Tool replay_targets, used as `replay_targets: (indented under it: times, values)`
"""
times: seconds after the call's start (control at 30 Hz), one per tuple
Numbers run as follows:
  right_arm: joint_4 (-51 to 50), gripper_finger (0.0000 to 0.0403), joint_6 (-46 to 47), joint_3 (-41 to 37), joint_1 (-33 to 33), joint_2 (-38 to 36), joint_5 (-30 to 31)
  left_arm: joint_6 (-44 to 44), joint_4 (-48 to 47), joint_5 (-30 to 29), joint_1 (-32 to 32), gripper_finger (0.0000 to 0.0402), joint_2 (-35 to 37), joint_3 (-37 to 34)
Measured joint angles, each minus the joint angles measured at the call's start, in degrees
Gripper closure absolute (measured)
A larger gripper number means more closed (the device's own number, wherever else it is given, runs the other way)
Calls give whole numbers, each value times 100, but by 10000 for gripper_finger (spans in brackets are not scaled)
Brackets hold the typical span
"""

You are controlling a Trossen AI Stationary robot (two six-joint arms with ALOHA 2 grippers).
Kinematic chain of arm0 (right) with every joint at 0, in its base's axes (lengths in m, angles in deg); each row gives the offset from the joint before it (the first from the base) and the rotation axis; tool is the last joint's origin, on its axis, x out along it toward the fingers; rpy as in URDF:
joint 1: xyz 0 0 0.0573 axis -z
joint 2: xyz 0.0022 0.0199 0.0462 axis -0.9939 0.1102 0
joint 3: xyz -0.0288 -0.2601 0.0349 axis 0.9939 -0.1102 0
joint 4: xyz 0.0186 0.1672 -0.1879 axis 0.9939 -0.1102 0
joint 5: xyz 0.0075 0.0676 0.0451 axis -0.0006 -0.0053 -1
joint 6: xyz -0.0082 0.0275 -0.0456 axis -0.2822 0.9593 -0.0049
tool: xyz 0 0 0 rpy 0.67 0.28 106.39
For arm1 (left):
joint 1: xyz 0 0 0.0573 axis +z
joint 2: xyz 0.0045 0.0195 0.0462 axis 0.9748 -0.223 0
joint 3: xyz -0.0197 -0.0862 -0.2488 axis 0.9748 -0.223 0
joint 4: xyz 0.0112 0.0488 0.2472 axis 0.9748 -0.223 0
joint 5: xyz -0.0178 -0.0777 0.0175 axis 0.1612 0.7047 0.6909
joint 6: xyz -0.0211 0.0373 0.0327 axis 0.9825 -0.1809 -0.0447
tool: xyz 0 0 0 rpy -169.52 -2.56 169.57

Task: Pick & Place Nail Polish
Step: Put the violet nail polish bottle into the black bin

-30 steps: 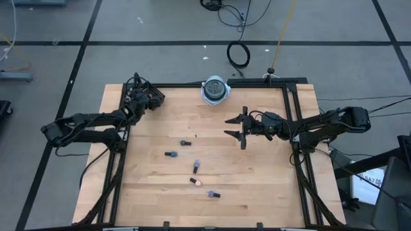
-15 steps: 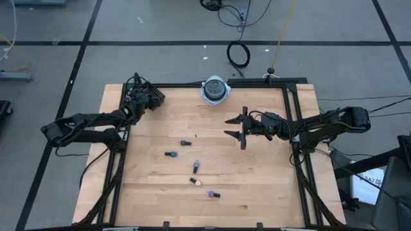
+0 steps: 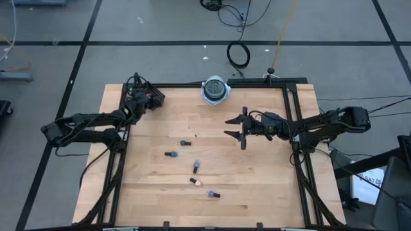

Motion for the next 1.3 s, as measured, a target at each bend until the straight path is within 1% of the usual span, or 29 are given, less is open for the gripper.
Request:
replay_targets:
  times: [0.07, 0.17, 0.27, 0.4, 0.53, 0.67, 0.9, 1.0, 1.07, 1.23, 1.3]
  values:
    - [-15, 207, -59, 0, -131, 0, 6, -220, 119, 319, 0, 158, 0, 0]
    - [-100, 207, -309, 0, -518, 0, 77, -560, 295, 877, 0, 158, 0, 0]
    - [-140, 207, -324, 9, -1100, 27, 720, -736, 454, 1305, 1, 158, 0, 0]
    - [-290, 206, 36, 56, -1936, 206, 1624, -695, 535, 1376, 2, 158, 0, 0]
    - [-1004, 206, 483, 500, -2688, 642, 2317, -609, 533, 1502, -12, 158, 0, 0]
    - [-1841, 206, 815, 1348, -3216, 1331, 2687, -604, 547, 2123, -126, 158, 0, 0]
    - [-3315, 206, 1409, 2852, -3685, 2683, 2701, -665, 678, 3361, -446, 158, 0, 0]
    - [-3683, 206, 1730, 3321, -3807, 3187, 2676, -769, 867, 3874, -627, 158, 0, -2]
    - [-3793, 206, 1906, 3534, -3879, 3458, 2546, -816, 1029, 4028, -776, 158, 0, -1]
    - [-3828, 206, 2539, 3892, -3990, 3947, 2116, -890, 1375, 4031, -1127, 158, 0, -2]
    - [-3851, 206, 2725, 3917, -4015, 4024, 2049, -911, 1493, 4030, -1216, 158, 0, -2]
